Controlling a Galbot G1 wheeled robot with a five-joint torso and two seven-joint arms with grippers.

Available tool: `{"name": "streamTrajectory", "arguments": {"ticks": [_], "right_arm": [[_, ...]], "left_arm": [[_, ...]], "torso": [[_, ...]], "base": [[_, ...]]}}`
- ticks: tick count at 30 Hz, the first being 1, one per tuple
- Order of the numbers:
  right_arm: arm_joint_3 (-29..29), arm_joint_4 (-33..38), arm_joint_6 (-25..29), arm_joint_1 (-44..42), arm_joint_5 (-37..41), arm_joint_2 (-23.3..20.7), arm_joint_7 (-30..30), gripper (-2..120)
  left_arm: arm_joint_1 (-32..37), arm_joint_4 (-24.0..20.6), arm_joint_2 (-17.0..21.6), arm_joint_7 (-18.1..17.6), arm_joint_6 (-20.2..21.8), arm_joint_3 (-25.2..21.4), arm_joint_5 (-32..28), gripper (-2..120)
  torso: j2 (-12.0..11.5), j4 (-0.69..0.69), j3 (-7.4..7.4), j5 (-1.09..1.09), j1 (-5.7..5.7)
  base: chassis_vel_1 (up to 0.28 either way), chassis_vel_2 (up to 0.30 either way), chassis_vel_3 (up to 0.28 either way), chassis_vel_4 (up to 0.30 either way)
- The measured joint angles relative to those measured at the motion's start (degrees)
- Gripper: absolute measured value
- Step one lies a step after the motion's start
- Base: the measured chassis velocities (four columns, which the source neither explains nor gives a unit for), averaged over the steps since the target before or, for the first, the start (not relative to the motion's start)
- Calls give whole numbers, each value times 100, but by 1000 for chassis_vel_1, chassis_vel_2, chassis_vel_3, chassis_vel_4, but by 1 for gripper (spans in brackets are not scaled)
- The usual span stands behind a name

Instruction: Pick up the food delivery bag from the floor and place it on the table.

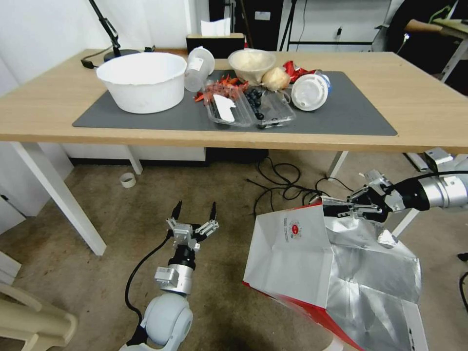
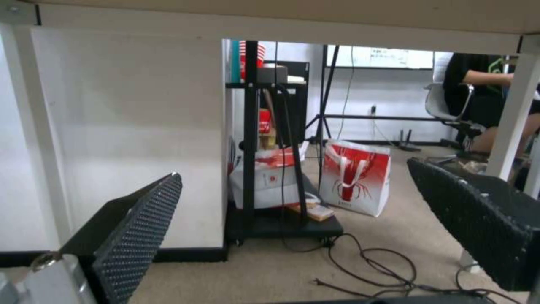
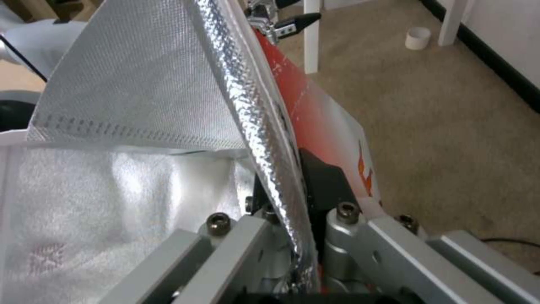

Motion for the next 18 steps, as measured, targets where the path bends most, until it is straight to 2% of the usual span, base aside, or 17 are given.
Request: {"name": "streamTrajectory", "arguments": {"ticks": [18], "right_arm": [[25,47,21,0,-36,-59,-66,0]], "left_arm": [[214,-113,32,-20,32,-48,44,100]], "torso": [[434,0,298,0,135]], "base": [[0,0,0,0]]}}
